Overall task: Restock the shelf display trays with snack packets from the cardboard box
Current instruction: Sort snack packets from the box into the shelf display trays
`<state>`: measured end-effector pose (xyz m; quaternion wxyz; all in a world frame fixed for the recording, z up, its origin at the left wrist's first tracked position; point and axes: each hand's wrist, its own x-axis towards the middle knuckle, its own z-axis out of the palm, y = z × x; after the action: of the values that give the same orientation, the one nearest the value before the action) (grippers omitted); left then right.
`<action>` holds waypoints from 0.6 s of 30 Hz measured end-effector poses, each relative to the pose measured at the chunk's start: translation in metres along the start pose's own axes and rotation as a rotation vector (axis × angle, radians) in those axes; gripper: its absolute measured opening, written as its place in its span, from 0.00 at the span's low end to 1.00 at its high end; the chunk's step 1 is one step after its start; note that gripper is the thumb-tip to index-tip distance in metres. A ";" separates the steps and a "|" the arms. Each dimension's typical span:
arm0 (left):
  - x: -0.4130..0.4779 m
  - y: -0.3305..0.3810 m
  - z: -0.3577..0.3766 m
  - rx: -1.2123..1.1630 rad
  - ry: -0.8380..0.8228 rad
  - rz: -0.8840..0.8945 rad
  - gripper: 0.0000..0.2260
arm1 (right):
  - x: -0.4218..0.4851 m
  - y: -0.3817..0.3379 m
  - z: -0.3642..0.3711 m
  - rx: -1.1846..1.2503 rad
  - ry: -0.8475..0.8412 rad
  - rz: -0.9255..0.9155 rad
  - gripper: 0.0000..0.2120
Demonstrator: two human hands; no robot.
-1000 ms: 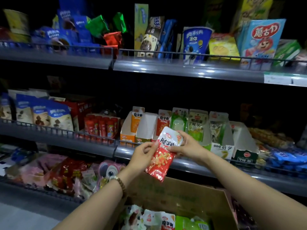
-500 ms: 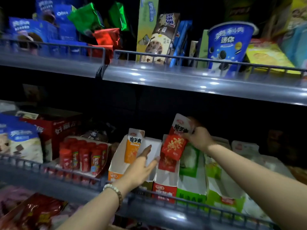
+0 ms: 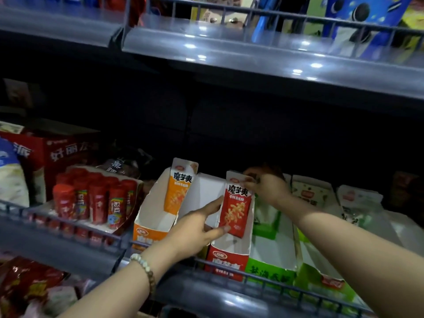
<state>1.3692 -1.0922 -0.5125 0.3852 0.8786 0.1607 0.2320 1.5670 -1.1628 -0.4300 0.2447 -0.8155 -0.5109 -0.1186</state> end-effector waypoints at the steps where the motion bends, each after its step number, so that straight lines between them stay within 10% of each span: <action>1: 0.000 0.000 0.000 0.001 0.003 0.002 0.30 | 0.003 0.001 0.000 0.008 -0.003 0.002 0.14; 18: -0.003 0.010 0.002 0.111 0.068 -0.042 0.32 | -0.011 0.014 -0.005 0.380 0.060 0.046 0.18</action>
<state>1.3684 -1.1009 -0.5072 0.3350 0.8866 0.2048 0.2445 1.5747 -1.1794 -0.4343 0.4121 -0.7622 -0.4978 -0.0385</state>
